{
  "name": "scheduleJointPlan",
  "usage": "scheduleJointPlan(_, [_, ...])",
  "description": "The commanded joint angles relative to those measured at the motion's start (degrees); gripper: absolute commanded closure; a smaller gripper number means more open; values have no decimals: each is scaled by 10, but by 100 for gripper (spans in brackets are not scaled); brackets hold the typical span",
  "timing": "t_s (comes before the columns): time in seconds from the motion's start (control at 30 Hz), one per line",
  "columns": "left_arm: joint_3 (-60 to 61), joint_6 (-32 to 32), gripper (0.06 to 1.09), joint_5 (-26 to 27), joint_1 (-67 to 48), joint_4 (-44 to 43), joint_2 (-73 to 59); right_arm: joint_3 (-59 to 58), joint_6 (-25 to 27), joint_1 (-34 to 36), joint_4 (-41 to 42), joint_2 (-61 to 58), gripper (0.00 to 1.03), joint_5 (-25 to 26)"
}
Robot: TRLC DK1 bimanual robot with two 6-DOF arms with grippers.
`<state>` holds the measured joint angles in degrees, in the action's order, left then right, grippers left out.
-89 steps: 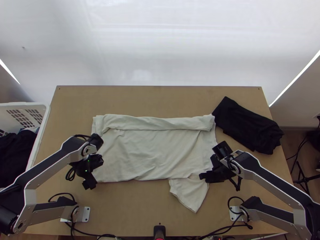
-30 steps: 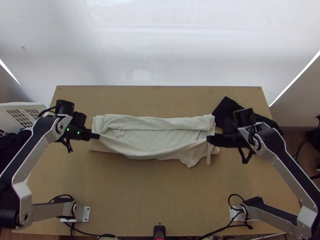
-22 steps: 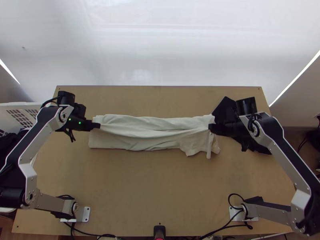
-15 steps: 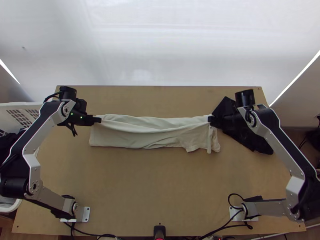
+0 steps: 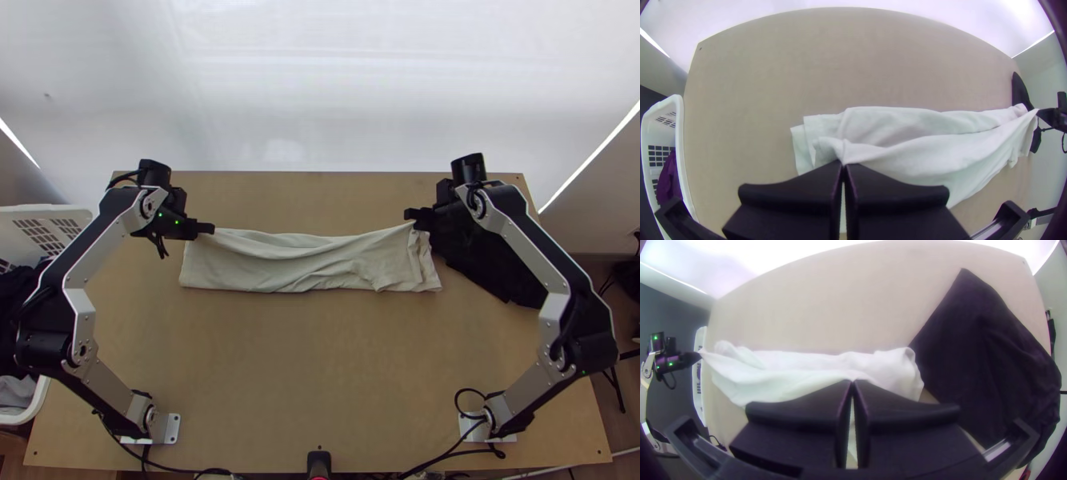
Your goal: Fold the t-shirt
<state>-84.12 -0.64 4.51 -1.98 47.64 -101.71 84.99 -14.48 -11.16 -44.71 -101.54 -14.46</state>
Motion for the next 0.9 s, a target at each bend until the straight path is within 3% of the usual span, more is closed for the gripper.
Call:
scheduleJointPlan(0.0, [-29, 3, 105, -23, -7, 32, -29, -1, 23, 11, 10, -54, 100, 27])
scheduleJointPlan(0.27, [-8, 1, 105, -85, 0, 53, -54, -41, 42, 18, 33, -60, 100, 44])
scheduleJointPlan(0.5, [15, 6, 104, -81, -17, 42, -52, -48, 45, 15, 44, -52, 100, 44])
scheduleJointPlan(0.53, [14, 8, 95, -79, -24, 40, -49, -49, 41, 13, 52, -51, 99, 44])
scheduleJointPlan(0.63, [15, 13, 39, -38, -29, 39, -30, -54, 23, 13, 81, -37, 95, 44])
scheduleJointPlan(0.67, [12, 16, 26, -29, -30, 40, -25, -56, 18, 15, 88, -27, 82, 44])
scheduleJointPlan(0.73, [10, 14, 15, -12, -34, 37, -16, -56, 20, 11, 81, -11, 23, 44])
scheduleJointPlan(0.77, [9, 16, 14, -12, -35, 31, -10, -54, 24, 6, 81, -2, 11, 44])
scheduleJointPlan(0.8, [6, 15, 11, -12, -35, 32, -8, -53, 28, 1, 81, 12, 5, 44])
scheduleJointPlan(0.87, [4, 20, 11, -12, -34, 27, -2, -45, 20, -5, 79, 42, 4, 47])
